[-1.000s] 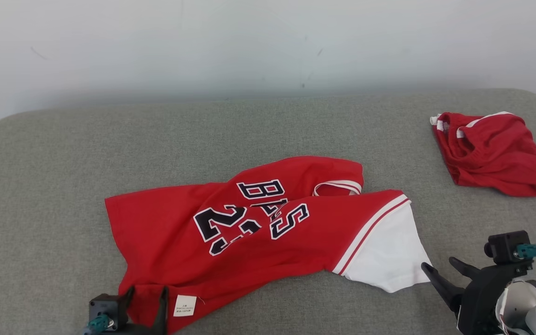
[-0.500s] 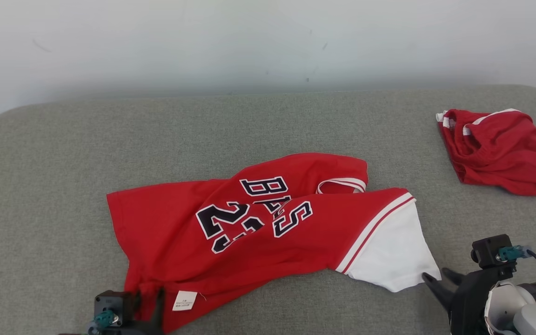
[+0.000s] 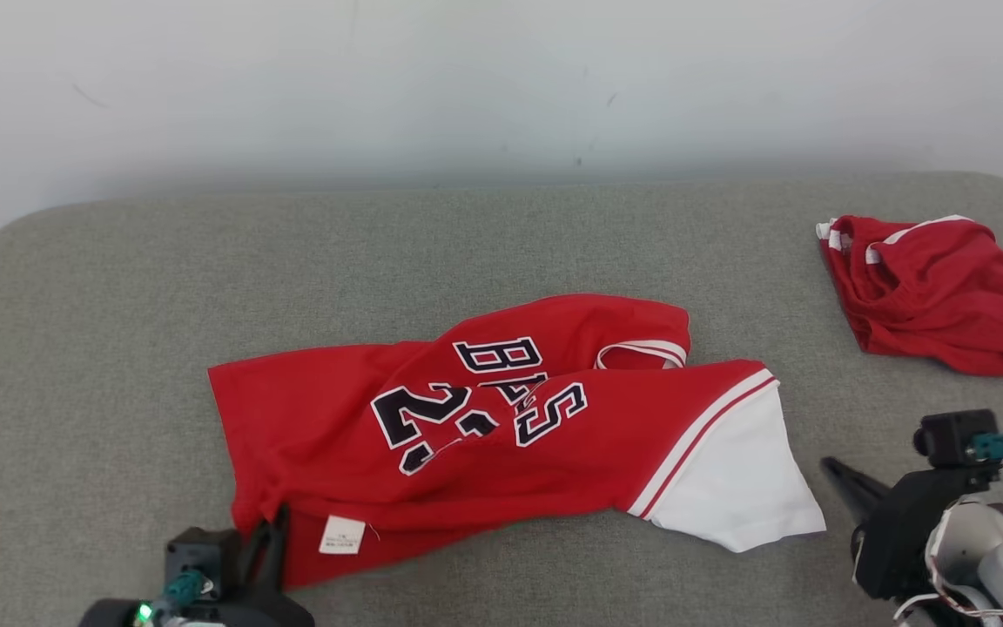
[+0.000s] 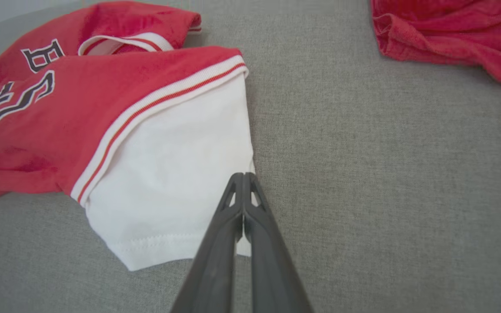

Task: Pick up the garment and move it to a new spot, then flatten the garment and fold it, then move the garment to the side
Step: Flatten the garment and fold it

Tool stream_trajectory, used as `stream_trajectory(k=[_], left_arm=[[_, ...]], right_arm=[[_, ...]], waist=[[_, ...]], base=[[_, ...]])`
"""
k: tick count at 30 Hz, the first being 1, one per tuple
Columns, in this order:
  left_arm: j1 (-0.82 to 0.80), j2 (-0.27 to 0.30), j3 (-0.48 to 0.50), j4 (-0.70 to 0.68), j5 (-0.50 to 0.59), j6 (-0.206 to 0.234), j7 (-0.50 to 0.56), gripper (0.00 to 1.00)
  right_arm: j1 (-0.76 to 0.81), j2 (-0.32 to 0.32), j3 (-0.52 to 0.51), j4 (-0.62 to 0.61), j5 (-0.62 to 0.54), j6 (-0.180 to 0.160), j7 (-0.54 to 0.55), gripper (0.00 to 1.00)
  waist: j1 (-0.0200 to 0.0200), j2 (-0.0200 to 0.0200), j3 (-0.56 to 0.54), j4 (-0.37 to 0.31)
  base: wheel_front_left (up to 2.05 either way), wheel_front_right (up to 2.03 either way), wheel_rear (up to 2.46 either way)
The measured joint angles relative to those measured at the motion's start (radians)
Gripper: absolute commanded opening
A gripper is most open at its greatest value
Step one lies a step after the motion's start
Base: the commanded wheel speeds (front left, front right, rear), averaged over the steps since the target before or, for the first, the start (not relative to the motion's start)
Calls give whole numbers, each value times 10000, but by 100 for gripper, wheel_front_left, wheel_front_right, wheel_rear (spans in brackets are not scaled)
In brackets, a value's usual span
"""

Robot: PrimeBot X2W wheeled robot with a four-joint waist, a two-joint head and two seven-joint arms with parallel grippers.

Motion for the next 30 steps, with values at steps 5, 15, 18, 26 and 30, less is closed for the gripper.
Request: stream_trajectory(k=[5, 15, 18, 26, 30], left_arm=[[-1, 351, 314, -629, 71, 102, -199, 0], [153, 435, 516, -1227, 52, 188, -259, 0], [425, 395, 397, -1252, 38, 186, -242, 0], [483, 347, 307, -1300, -25, 174, -67, 0], [490, 347, 297, -1340, -17, 184, -23, 0]], right_arm=[[-61, -196, -464, 48, 217, 4, -408, 0], [-75, -284, -637, 96, 307, 121, -759, 0], [-54, -232, -604, 100, 332, 186, -790, 0], [70, -153, -865, 63, 405, 163, -1200, 100], [81, -155, -874, 31, 405, 163, -1335, 100]], waist=[[-1, 0, -101, 19], [0, 0, -246, -8], [-1, 0, -257, -20], [0, 0, -224, -56], [0, 0, -205, -73]], base=[[0, 0, 0], [0, 0, 0], [0, 0, 0], [0, 0, 0], [0, 0, 0]])
